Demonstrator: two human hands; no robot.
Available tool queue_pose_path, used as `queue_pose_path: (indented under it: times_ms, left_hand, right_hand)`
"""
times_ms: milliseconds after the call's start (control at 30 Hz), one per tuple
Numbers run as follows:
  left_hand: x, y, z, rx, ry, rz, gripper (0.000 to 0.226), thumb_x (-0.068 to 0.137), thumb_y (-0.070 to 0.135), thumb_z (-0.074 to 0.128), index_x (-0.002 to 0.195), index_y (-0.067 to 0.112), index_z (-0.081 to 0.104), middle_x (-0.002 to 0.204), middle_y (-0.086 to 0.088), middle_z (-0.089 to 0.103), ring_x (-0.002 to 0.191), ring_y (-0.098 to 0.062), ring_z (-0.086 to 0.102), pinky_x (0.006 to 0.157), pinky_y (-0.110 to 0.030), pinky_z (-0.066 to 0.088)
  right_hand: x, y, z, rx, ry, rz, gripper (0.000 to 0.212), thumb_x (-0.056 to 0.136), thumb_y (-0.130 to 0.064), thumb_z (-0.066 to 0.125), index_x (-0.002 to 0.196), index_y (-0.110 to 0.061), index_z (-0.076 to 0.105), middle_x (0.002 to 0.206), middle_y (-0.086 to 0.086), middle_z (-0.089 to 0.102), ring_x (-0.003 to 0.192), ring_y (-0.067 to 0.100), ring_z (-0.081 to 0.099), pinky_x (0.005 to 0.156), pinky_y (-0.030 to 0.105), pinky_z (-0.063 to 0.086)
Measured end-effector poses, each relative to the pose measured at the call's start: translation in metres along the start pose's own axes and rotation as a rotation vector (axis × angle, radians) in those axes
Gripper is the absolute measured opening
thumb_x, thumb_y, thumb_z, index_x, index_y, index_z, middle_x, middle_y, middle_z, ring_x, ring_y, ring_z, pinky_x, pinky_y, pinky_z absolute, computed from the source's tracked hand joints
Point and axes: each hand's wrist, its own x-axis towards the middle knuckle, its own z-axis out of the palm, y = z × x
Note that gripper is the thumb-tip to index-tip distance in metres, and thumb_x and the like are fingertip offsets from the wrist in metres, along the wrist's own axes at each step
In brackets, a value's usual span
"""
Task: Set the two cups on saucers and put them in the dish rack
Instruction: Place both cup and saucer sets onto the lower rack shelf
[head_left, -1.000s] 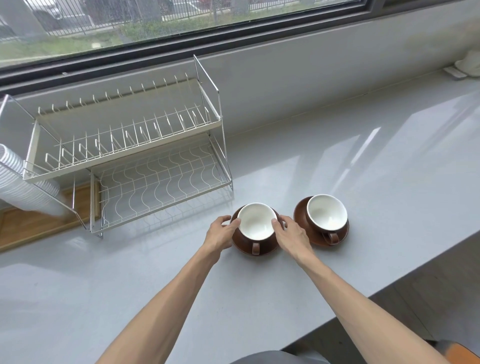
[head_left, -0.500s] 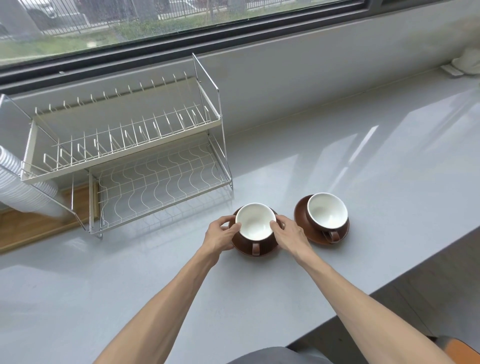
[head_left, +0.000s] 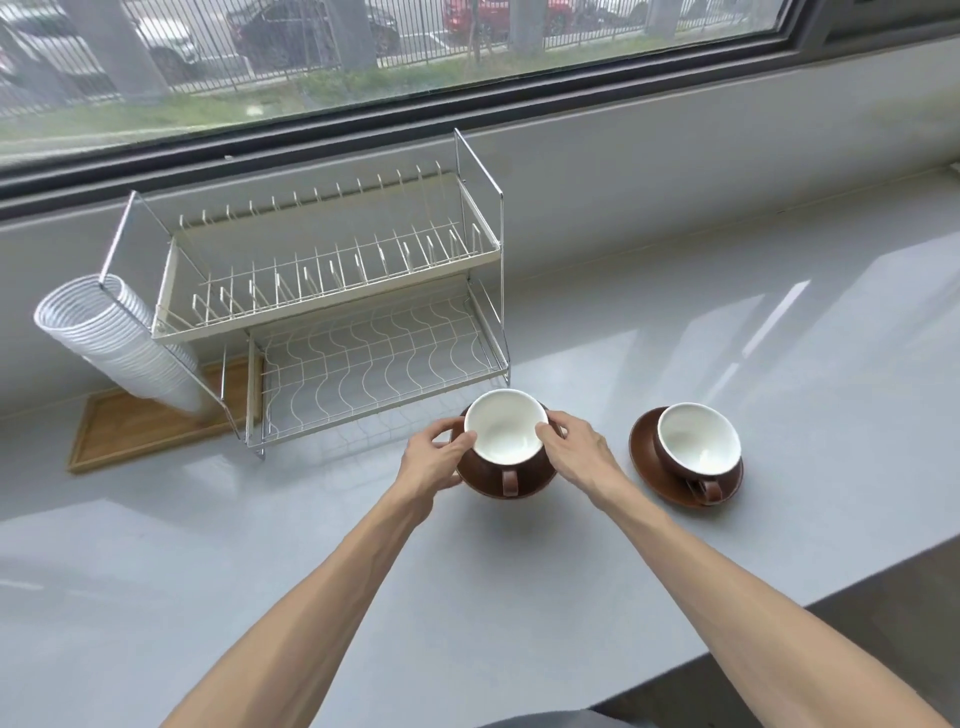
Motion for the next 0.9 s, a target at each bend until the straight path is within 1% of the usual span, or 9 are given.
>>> queue_pose_path:
  times_ms: [100,167,267,333,433,533,700,800,900]
  left_hand:
    - [0.0,0.012,-0.014,-0.029,0.026,0.025,0.033,0.092,0.018,0.067,0.126,0.018,0.065,0.101,-0.015,0.072,0.088,-0.024,0.067,0.081,-0.036,0.058]
    - [0.001,0.02,-0.022,-0.04,0.047,0.043,0.033,0.092,0.019,0.067,0.125,0.018,0.066,0.095,-0.012,0.07,0.083,-0.022,0.066,0.078,-0.035,0.058]
    - [0.005,0.029,-0.034,-0.047,0.084,0.061,0.037,0.091,0.02,0.068,0.128,0.017,0.064,0.103,-0.015,0.071,0.085,-0.022,0.066,0.074,-0.032,0.057]
    - [0.009,0.037,-0.042,-0.056,0.099,0.068,0.038,0.091,0.021,0.068,0.129,0.017,0.064,0.108,-0.015,0.071,0.088,-0.023,0.066,0.072,-0.031,0.056]
    - [0.015,0.048,-0.052,-0.062,0.122,0.082,0.036,0.091,0.022,0.068,0.127,0.018,0.064,0.098,-0.011,0.069,0.083,-0.022,0.064,0.068,-0.028,0.056]
    - [0.025,0.058,-0.06,-0.068,0.156,0.087,0.034,0.09,0.022,0.068,0.124,0.02,0.066,0.097,-0.011,0.068,0.084,-0.022,0.064,0.067,-0.027,0.056]
    - [0.052,0.072,-0.074,-0.095,0.194,0.073,0.031,0.09,0.021,0.068,0.122,0.02,0.067,0.102,-0.011,0.068,0.078,-0.02,0.065,0.065,-0.027,0.058]
    - [0.067,0.079,-0.079,-0.116,0.199,0.066,0.028,0.091,0.02,0.067,0.119,0.021,0.067,0.098,-0.011,0.069,0.075,-0.019,0.066,0.058,-0.026,0.059]
    - [0.087,0.084,-0.083,-0.116,0.219,0.052,0.027,0.091,0.021,0.068,0.118,0.023,0.067,0.095,-0.009,0.07,0.079,-0.02,0.066,0.061,-0.026,0.056]
  right_hand:
    - [0.004,-0.02,0.002,0.009,-0.003,-0.026,0.043,0.097,-0.036,0.044,0.135,-0.027,0.062,0.121,0.007,0.068,0.118,0.033,0.056,0.102,0.042,0.046]
    - [0.007,-0.035,0.003,0.032,-0.012,-0.046,0.044,0.095,-0.036,0.044,0.134,-0.028,0.063,0.111,0.002,0.065,0.109,0.03,0.057,0.101,0.044,0.053]
    - [0.012,-0.057,0.004,0.096,-0.031,-0.067,0.041,0.092,-0.033,0.046,0.128,-0.031,0.066,0.109,0.001,0.067,0.109,0.029,0.062,0.085,0.046,0.064]
    - [0.017,-0.07,0.006,0.099,-0.043,-0.087,0.038,0.091,-0.033,0.046,0.122,-0.031,0.068,0.106,0.002,0.068,0.109,0.029,0.063,0.081,0.044,0.065]
    - [0.027,-0.086,0.009,0.096,-0.057,-0.107,0.035,0.091,-0.034,0.046,0.117,-0.03,0.069,0.102,0.002,0.068,0.108,0.029,0.064,0.081,0.043,0.065]
    - [0.04,-0.1,0.015,0.099,-0.068,-0.132,0.031,0.091,-0.036,0.046,0.111,-0.034,0.069,0.101,0.0,0.069,0.107,0.027,0.064,0.081,0.043,0.065]
    - [0.071,-0.121,0.027,0.099,-0.074,-0.161,0.035,0.093,-0.038,0.047,0.12,-0.033,0.069,0.105,0.0,0.071,0.108,0.027,0.065,0.082,0.045,0.065]
    - [0.089,-0.131,0.033,0.089,-0.074,-0.185,0.029,0.093,-0.039,0.046,0.11,-0.035,0.07,0.102,0.0,0.071,0.106,0.028,0.067,0.089,0.05,0.062]
    - [0.109,-0.138,0.04,0.043,-0.063,-0.195,0.034,0.094,-0.039,0.044,0.113,-0.03,0.071,0.11,0.001,0.072,0.111,0.031,0.064,0.097,0.049,0.055]
